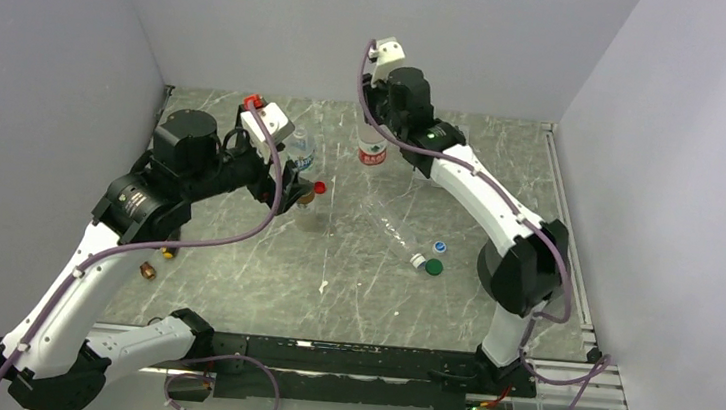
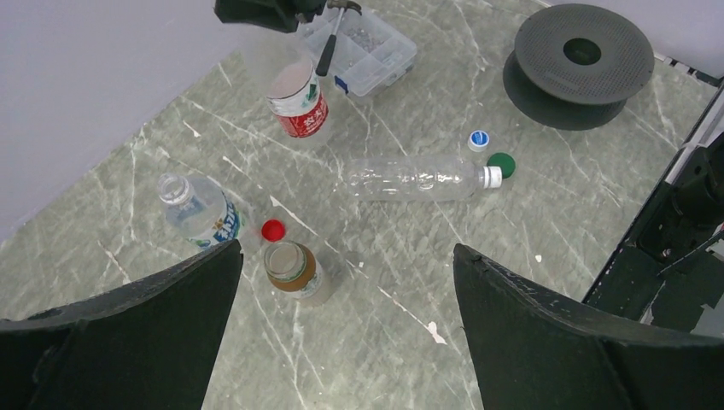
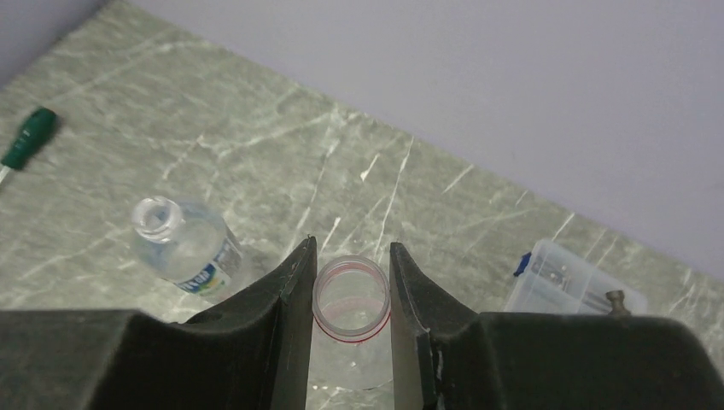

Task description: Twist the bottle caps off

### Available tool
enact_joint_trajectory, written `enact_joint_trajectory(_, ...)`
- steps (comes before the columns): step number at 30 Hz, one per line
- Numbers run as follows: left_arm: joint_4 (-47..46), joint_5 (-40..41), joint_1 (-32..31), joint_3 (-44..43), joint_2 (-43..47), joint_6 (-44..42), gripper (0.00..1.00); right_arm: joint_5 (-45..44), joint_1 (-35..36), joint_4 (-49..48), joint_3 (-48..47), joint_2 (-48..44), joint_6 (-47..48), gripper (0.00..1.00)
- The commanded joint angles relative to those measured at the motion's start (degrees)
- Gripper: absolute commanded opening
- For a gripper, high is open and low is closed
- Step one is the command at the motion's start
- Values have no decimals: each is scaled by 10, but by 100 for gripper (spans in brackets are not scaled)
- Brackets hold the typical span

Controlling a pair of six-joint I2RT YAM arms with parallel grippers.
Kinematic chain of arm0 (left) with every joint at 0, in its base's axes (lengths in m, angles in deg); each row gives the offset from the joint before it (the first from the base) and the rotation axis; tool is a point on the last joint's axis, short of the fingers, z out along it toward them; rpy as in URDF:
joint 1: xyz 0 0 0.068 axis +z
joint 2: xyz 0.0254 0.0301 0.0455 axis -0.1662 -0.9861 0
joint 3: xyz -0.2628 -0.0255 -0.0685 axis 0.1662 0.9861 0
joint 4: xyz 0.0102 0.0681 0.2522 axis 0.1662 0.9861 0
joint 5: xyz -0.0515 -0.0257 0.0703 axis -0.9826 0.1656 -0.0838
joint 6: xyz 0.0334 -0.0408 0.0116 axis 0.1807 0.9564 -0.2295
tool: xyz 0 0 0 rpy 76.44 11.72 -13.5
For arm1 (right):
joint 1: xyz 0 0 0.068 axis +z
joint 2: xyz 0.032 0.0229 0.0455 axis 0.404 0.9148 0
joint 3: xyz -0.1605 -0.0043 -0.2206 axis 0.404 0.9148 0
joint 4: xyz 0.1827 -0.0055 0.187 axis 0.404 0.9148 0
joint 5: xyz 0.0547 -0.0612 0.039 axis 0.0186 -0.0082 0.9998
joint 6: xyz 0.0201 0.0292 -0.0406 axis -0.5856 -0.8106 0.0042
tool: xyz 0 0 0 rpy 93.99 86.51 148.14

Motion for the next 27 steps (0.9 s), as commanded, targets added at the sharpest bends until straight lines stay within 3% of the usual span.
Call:
enact_joint_trajectory(1,11,16,2,-18,2,4,99,24,-10,-24,-28,26,-14,0)
enact_joint_trajectory(12,28,5,2,-28,-13,11,99,53,-14,-142,74,34,-42,0)
enact_joint_trajectory(20,25,-3,3,-26,-12,11,100,45,-14,-157,93,63,-45,3)
enact_joint_trajectory(24,22,-2,2,-22,-8,8,99,47,-14,-161,103,61,-46,18)
enact_joint_trajectory(27,20,-3,2,-18,-6,8,99,42,-14,-165,111,54,-49,39)
